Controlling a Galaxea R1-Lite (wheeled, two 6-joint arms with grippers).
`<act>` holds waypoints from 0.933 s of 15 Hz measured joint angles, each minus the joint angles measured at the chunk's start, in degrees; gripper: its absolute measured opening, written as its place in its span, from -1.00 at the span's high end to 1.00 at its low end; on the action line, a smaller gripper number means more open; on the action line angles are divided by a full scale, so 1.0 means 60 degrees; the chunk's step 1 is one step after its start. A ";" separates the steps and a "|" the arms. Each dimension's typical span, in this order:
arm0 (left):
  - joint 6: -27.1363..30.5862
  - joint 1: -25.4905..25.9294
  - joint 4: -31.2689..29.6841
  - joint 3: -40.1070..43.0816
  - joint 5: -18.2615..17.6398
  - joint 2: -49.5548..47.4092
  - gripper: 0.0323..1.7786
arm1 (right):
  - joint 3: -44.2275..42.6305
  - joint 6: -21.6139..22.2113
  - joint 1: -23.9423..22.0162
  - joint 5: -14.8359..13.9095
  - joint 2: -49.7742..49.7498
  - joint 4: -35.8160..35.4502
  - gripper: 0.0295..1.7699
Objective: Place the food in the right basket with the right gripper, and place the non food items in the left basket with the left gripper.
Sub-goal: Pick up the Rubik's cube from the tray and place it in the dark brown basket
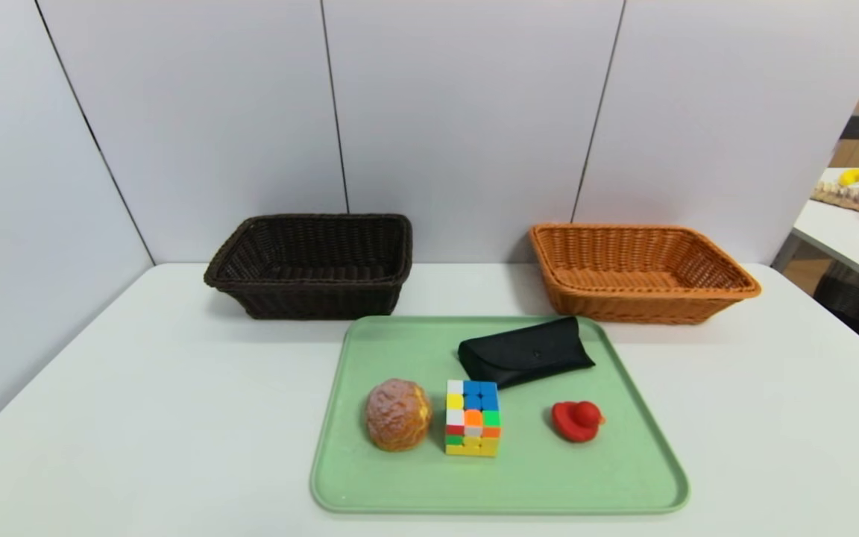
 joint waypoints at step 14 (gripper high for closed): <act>0.0146 0.0002 0.3149 -0.5793 -0.0522 0.2497 -0.90 | -0.7666 -0.0095 0.0209 0.0536 0.5138 0.1396 -0.92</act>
